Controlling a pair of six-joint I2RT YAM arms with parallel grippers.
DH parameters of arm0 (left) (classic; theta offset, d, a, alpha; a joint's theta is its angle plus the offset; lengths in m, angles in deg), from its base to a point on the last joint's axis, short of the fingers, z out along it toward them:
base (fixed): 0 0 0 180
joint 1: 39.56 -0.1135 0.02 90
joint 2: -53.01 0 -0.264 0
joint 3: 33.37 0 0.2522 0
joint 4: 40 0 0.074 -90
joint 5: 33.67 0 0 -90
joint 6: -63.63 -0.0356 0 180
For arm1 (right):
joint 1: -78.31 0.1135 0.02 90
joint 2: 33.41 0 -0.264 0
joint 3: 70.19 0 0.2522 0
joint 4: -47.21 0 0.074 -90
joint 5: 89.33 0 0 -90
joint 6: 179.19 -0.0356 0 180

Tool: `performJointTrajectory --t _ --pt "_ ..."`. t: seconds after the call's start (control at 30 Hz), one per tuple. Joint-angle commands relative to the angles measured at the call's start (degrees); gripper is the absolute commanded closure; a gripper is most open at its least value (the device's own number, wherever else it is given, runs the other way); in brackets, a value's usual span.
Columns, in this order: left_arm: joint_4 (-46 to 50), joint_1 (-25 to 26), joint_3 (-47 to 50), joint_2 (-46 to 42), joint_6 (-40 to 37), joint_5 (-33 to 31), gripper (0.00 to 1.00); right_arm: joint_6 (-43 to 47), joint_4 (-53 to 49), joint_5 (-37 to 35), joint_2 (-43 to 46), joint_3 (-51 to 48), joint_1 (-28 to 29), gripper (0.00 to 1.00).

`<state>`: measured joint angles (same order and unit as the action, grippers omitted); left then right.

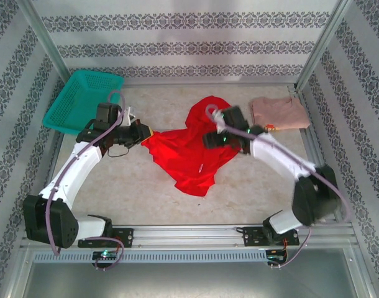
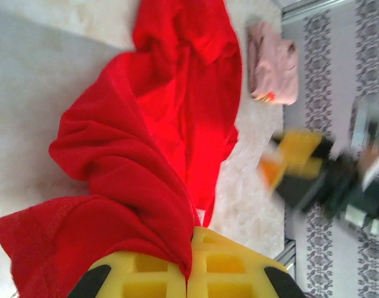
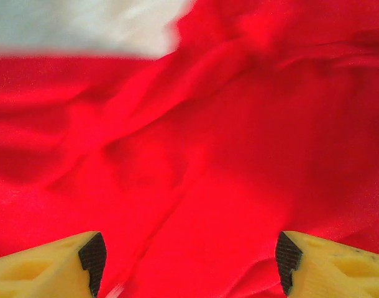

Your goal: Fold the inside-out t-shirt

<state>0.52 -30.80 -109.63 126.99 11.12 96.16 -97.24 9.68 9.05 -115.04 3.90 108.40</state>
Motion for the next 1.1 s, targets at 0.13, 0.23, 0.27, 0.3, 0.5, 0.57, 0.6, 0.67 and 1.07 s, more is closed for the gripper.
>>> performJointTrajectory --t 0.13,0.23,0.27,0.3,0.5,0.57,0.6,0.67,1.07 --pt "-0.2 1.6 -7.9 -1.6 0.7 0.8 1.00 4.1 8.4 -4.2 8.6 -15.7 16.8 0.27" --pt "0.0 1.6 -8.3 -2.0 0.7 0.2 1.00 5.2 11.8 -6.4 7.8 -18.7 20.0 0.27" --pt "0.0 1.6 -8.3 -2.0 0.8 0.2 1.00 5.5 12.3 -7.4 7.0 -19.0 20.6 0.28" --pt "0.2 1.5 -8.3 -2.0 0.7 0.3 1.00 6.0 12.5 -7.9 5.9 -19.2 21.1 0.30" --pt "0.0 1.7 -8.0 -2.3 0.5 -0.3 1.00 7.0 16.0 -11.3 -3.6 -17.5 22.4 0.38" --pt "0.1 1.6 -8.0 -2.2 0.3 -0.6 1.00 7.5 16.6 -11.3 -6.9 -15.7 22.5 0.45" --pt "0.1 1.6 -7.9 -2.2 0.3 -0.9 1.00 7.7 16.5 -11.2 -8.3 -14.8 22.7 0.48" --pt "0.0 1.7 -7.9 -2.0 0.4 -1.4 1.00 8.0 16.9 -11.8 -9.6 -14.0 23.0 0.58" --pt "-1.4 1.7 -8.6 1.4 -2.0 -9.7 1.00 -4.5 14.6 6.8 12.5 -12.0 11.2 1.00"
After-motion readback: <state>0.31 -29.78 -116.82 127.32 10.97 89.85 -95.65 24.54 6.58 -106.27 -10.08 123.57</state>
